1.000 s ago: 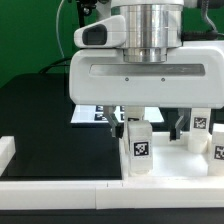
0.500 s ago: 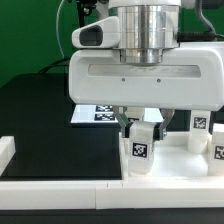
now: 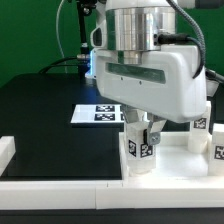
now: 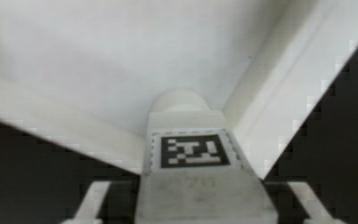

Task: Assemble square table

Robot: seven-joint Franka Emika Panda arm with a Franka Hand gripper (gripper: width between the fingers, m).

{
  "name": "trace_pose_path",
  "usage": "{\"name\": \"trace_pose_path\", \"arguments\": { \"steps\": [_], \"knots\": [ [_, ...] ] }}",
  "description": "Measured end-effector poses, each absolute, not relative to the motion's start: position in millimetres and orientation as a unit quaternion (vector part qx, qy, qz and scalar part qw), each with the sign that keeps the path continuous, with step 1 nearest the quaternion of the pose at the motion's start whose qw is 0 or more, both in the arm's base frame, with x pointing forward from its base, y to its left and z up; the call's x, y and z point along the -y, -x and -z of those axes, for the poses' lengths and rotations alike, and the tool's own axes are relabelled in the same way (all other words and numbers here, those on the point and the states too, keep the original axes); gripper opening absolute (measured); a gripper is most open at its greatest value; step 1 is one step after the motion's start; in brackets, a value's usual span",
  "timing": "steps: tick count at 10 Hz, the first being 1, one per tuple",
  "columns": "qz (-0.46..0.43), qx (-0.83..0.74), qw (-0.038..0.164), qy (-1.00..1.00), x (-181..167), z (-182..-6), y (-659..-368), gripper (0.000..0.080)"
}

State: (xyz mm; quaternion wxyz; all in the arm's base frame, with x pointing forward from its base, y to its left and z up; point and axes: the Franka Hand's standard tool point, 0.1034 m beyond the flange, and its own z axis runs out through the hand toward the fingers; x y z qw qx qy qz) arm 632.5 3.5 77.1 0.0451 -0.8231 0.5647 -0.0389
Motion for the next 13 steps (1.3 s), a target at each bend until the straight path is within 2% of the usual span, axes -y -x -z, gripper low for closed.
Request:
{"name": "trace_pose_path", "arguments": {
  "steps": [3,4,5,6,7,9,12,13],
  "knots": [
    [0.026,-0.691,0.067,0.719,-8.3,-76.5,-632.5,0.0288],
    [0.026,-0.69,0.067,0.72,-8.9,-76.4,-632.5,0.0333],
    [0.022,-0.648,0.058,0.759,-8.8,-75.8,-630.2,0.0333],
    [0.011,-0.573,0.044,0.818,-8.5,-77.5,-628.5,0.0499],
    [0.015,-0.507,0.044,0.861,-7.8,-79.6,-631.5,0.062],
    [0.015,-0.39,0.04,0.92,-9.2,-76.1,-627.7,0.0641],
    [0.02,-0.316,0.038,0.948,-7.7,-76.5,-628.2,0.0649],
    [0.026,-0.246,0.027,0.968,-6.0,-77.5,-629.5,0.0649]
  ]
}}
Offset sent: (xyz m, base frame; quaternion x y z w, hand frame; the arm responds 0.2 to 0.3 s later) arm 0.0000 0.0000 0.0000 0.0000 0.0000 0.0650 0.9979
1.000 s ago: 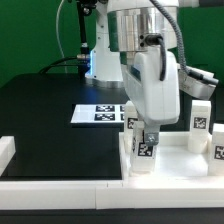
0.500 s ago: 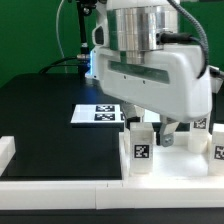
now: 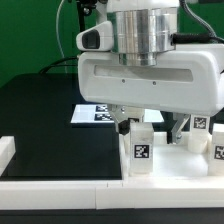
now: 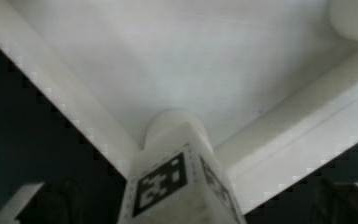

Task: Assemble square table

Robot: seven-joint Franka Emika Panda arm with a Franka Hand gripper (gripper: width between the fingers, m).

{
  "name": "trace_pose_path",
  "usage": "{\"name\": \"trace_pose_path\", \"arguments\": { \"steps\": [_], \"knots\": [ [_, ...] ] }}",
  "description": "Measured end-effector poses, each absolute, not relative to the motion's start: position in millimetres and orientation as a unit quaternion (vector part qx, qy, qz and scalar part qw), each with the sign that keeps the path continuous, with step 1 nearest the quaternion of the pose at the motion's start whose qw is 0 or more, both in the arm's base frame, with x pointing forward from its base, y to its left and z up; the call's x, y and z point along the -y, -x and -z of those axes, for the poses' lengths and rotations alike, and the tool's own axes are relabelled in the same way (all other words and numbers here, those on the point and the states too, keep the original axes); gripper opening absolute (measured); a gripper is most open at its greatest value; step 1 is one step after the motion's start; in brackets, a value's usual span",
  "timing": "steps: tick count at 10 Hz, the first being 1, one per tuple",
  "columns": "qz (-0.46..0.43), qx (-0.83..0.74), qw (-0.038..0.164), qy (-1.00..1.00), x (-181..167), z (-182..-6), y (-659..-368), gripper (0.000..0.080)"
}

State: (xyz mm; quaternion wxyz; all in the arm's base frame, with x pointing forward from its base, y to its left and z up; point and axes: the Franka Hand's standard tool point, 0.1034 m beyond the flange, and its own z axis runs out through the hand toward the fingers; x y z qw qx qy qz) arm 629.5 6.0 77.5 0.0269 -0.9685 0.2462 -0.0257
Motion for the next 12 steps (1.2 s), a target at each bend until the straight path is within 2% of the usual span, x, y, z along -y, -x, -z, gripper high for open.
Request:
{"name": "trace_pose_path", "arguments": {
  "steps": [1,2,4,6,10,12],
  "knots": [
    [0.043,-0.141,0.006,0.989,-3.4,-80.7,-635.0,0.0649],
    [0.066,-0.099,0.001,0.993,-0.5,-82.5,-640.1,0.0649],
    [0.063,-0.117,0.002,0.991,-0.5,-81.2,-638.4,0.0624],
    [0.063,-0.144,0.004,0.988,-0.4,-81.0,-638.3,0.0279],
    [0.067,-0.359,0.014,0.931,1.8,-80.5,-636.9,0.0284],
    [0.057,-0.502,0.039,0.862,5.0,-79.5,-635.6,0.0284]
  ]
}}
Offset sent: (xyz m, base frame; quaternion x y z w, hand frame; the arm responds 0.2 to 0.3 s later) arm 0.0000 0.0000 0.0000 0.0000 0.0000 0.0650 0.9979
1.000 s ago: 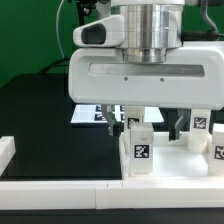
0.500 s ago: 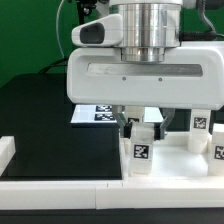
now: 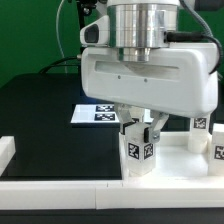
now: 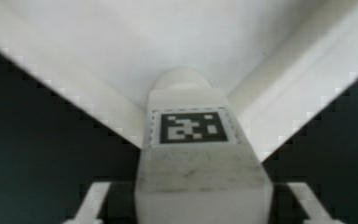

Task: Assemble square table

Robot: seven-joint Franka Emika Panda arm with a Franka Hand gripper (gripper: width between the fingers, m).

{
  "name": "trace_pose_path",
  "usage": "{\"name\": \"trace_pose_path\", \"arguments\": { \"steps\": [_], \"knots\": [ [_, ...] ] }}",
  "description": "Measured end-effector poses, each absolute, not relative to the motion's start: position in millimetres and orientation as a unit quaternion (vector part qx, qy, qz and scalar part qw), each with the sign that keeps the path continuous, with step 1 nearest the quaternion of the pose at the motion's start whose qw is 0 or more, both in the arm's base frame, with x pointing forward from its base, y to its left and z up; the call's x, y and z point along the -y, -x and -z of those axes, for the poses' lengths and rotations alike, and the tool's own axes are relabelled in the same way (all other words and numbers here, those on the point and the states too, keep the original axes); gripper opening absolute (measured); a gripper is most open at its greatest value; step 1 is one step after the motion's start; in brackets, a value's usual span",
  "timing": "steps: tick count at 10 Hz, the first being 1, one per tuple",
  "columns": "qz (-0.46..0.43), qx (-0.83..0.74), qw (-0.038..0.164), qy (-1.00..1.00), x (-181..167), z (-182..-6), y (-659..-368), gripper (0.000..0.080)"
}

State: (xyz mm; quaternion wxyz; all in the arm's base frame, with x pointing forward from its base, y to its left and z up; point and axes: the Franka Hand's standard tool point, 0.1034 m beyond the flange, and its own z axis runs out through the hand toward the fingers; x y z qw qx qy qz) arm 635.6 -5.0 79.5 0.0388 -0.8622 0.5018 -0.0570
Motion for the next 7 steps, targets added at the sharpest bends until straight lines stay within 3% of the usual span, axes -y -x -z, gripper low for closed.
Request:
{"name": "trace_pose_path", "arguments": {
  "steps": [3,7],
  "knots": [
    [0.05,-0.69,0.053,0.721,-2.0,-79.6,-632.9,0.0285],
    [0.045,-0.699,0.057,0.712,-1.5,-79.2,-632.3,0.0285]
  ]
}}
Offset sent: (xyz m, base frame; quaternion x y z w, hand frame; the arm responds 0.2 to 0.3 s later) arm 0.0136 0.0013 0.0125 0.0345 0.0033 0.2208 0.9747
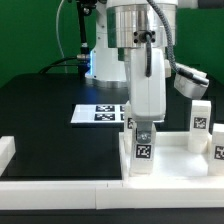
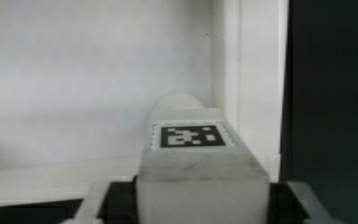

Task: Assemble square table

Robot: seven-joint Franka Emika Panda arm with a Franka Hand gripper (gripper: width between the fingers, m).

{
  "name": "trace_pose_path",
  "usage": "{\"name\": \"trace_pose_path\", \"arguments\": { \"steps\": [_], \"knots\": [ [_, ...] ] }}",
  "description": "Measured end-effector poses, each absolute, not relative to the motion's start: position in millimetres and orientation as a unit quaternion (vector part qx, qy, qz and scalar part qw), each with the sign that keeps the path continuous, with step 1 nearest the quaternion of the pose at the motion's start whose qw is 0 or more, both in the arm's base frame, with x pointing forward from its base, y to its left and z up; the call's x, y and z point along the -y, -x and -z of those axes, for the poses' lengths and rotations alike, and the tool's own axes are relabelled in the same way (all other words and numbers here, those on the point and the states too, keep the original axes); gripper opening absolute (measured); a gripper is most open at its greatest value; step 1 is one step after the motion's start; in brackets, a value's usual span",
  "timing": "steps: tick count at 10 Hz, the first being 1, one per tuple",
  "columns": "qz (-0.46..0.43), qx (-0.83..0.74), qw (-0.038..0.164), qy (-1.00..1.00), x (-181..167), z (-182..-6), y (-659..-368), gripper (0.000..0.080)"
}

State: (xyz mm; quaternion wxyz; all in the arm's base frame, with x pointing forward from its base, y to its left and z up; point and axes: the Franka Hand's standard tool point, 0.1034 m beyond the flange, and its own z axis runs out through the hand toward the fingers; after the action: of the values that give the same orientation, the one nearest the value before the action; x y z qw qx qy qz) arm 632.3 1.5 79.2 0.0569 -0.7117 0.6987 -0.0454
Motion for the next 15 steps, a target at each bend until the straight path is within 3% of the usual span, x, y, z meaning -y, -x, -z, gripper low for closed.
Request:
{"name": "trace_pose_path", "arguments": {
  "steps": [2,5,6,8,9,12,13,14,15],
  "knots": [
    [0.057,-0.522,0.047,0.85,2.6,-80.1,-634.6,0.0574],
    [0.062,-0.424,0.04,0.902,2.9,-79.9,-634.1,0.0645],
    [0.063,-0.395,0.037,0.916,3.1,-79.9,-634.1,0.0645],
    [0.081,-0.186,-0.006,0.979,3.0,-77.4,-638.0,0.0649],
    [0.08,-0.107,-0.014,0.991,1.5,-75.9,-637.7,0.0649],
    [0.08,-0.068,-0.019,0.994,1.9,-77.1,-638.1,0.0649],
    [0.08,-0.068,-0.019,0.994,2.0,-77.1,-638.1,0.0527],
    [0.081,-0.103,-0.015,0.991,1.5,-76.9,-638.1,0.0527],
    [0.081,-0.145,-0.011,0.986,1.2,-76.8,-638.0,0.0355]
  ]
}}
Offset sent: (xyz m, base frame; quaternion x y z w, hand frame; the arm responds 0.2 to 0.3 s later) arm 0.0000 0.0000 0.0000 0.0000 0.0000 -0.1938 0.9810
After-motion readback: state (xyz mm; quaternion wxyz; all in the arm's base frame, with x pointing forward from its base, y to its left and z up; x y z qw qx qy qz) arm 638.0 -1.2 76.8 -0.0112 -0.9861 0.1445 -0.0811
